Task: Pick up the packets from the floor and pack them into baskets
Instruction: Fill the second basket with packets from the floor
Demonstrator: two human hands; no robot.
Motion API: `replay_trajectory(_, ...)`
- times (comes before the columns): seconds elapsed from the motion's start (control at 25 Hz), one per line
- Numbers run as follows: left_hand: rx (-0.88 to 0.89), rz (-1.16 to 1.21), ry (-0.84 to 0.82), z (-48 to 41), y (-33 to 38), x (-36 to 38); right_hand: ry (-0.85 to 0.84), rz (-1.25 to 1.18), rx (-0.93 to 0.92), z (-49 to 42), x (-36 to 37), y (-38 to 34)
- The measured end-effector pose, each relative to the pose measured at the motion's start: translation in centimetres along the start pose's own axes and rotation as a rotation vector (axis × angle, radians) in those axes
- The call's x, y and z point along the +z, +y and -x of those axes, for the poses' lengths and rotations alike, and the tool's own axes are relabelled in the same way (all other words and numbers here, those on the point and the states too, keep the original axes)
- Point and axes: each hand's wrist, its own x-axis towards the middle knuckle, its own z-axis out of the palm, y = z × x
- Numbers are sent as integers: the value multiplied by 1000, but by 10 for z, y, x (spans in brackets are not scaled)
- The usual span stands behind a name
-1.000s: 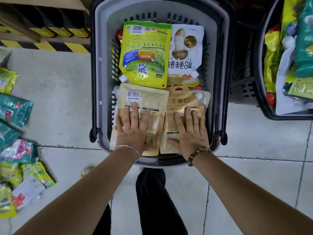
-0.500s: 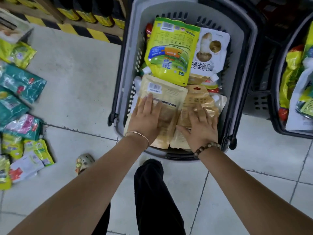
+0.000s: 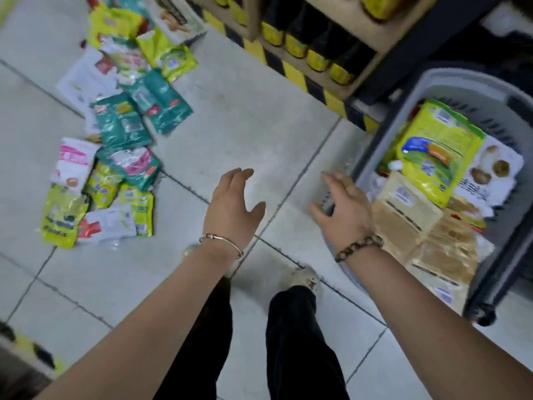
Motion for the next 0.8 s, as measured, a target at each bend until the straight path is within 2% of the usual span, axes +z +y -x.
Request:
replay_trajectory(0.24, -254, 75, 86, 9, -140, -100, -195, 75, -123, -26, 82, -148)
replay_trajectory(0.44, -469, 119, 107, 20, -240, -148, -310, 149, -180, -47, 147, -242)
replay_trajectory(0.6, -607, 161, 144, 9, -301, -156, -385, 133, -196, -70, 199, -286)
replay_trajectory(0.8, -795, 265, 127, -32, -376, -130, -467, 177, -181, -133, 267, -310)
